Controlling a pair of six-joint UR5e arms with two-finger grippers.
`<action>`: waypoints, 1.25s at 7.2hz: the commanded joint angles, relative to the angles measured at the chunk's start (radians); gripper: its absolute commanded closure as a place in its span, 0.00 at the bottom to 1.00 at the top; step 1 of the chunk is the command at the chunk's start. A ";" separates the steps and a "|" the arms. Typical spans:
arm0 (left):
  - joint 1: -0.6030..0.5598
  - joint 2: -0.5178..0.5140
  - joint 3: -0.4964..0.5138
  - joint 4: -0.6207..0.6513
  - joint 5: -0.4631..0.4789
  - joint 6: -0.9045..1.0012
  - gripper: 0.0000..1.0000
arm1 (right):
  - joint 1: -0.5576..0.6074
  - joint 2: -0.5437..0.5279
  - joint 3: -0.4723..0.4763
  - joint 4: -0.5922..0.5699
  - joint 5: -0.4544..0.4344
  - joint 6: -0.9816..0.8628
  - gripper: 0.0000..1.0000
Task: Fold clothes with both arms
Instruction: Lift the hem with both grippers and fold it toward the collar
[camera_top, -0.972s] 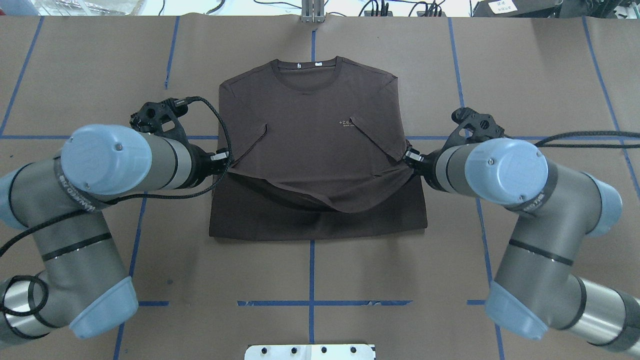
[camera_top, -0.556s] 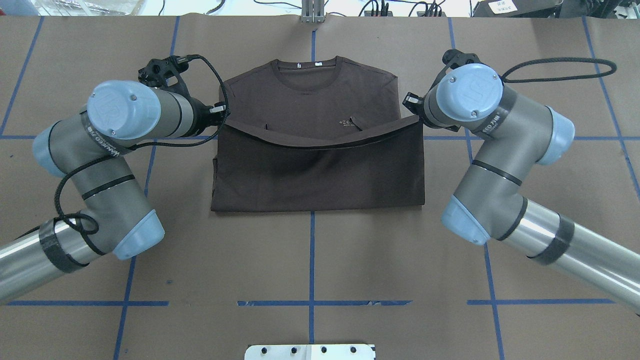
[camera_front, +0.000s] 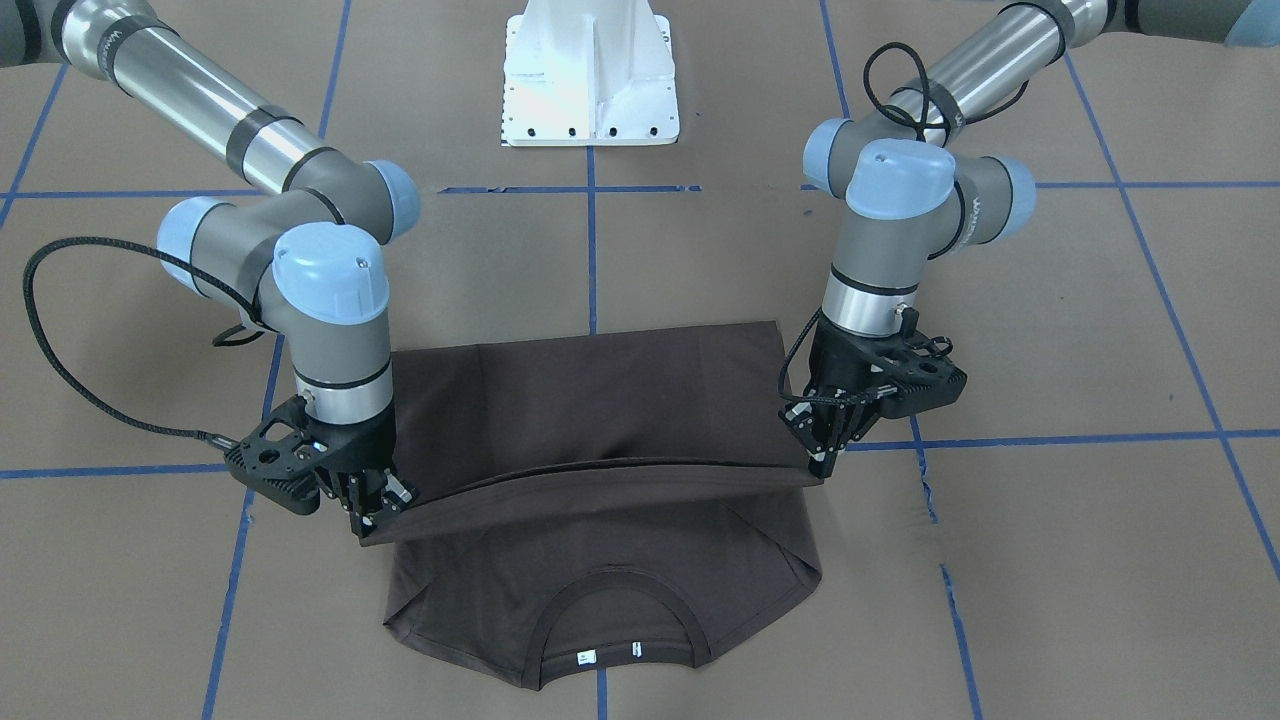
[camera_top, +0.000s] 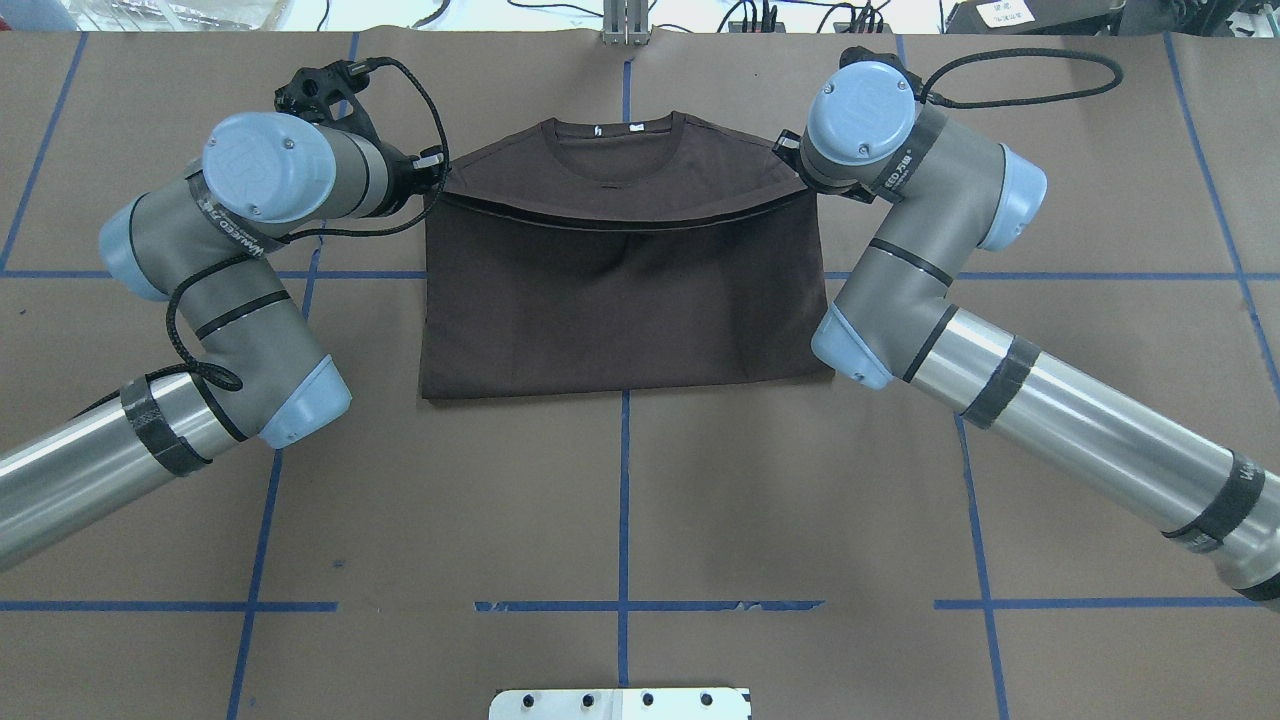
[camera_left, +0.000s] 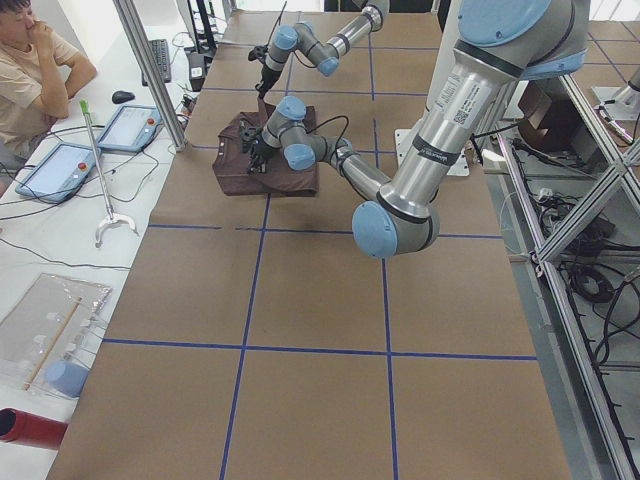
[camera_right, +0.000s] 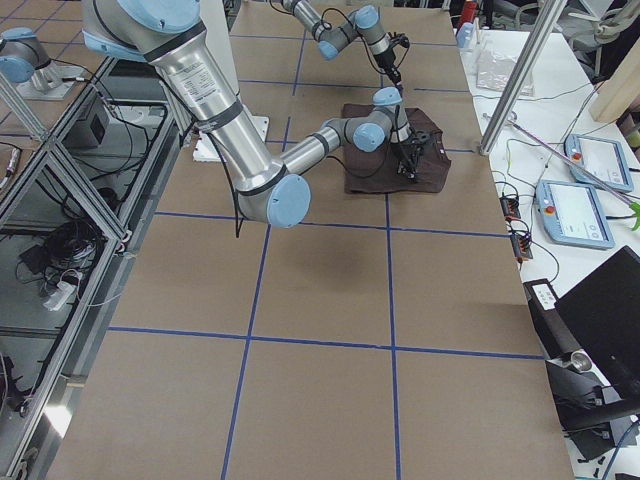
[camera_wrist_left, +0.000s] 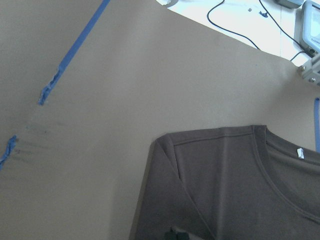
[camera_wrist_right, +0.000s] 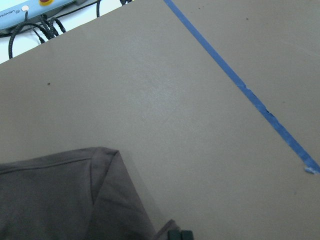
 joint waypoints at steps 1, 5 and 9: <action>-0.005 -0.011 0.047 -0.010 0.039 0.001 1.00 | 0.023 0.048 -0.080 0.013 0.002 -0.018 1.00; -0.004 -0.025 0.060 -0.018 0.038 -0.008 0.90 | 0.016 0.055 -0.155 0.095 0.002 -0.017 1.00; -0.007 -0.057 0.202 -0.174 0.038 -0.018 0.56 | 0.016 0.045 -0.124 0.164 0.009 -0.015 0.58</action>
